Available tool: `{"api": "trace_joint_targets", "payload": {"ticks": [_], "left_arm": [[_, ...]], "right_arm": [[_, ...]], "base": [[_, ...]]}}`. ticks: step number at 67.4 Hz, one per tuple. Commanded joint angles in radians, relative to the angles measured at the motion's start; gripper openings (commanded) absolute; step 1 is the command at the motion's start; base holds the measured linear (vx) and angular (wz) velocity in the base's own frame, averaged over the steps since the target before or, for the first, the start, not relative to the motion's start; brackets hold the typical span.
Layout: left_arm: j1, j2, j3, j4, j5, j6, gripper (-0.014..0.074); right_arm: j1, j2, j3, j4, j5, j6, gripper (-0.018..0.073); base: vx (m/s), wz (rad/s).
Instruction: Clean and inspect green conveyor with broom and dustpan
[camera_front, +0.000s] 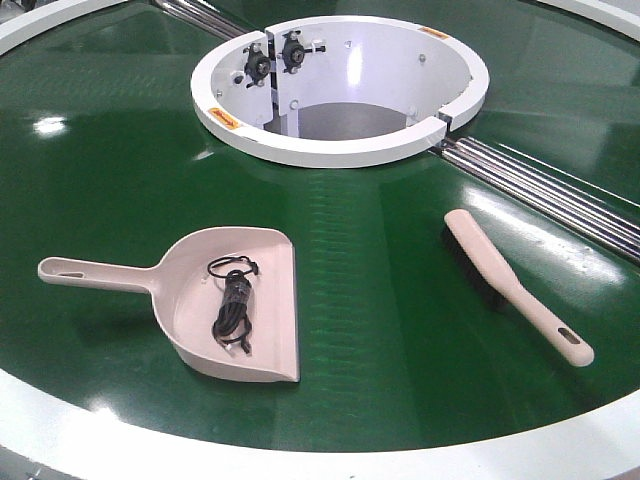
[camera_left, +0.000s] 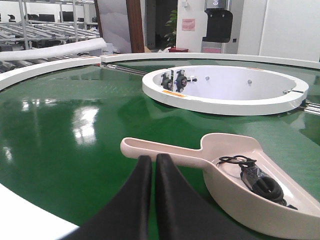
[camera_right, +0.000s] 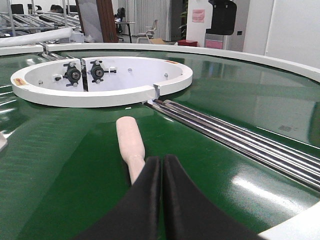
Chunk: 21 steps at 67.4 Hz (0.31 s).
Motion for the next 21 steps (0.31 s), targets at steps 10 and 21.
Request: {"api": "trace_joint_targets", "payload": {"ticks": [10,21], "left_arm": [[0.001,-0.014,0.009,-0.002,-0.069,-0.007,-0.0006],[0.001,-0.014,0.009,-0.002,-0.069,-0.007,-0.0006]], "right_arm": [[-0.002,-0.01,0.003,-0.001,-0.066,0.0,-0.0008],[-0.002,-0.01,0.003,-0.001,-0.066,0.0,-0.0008]], "base": [[0.0,0.0],[0.0,0.0]]}}
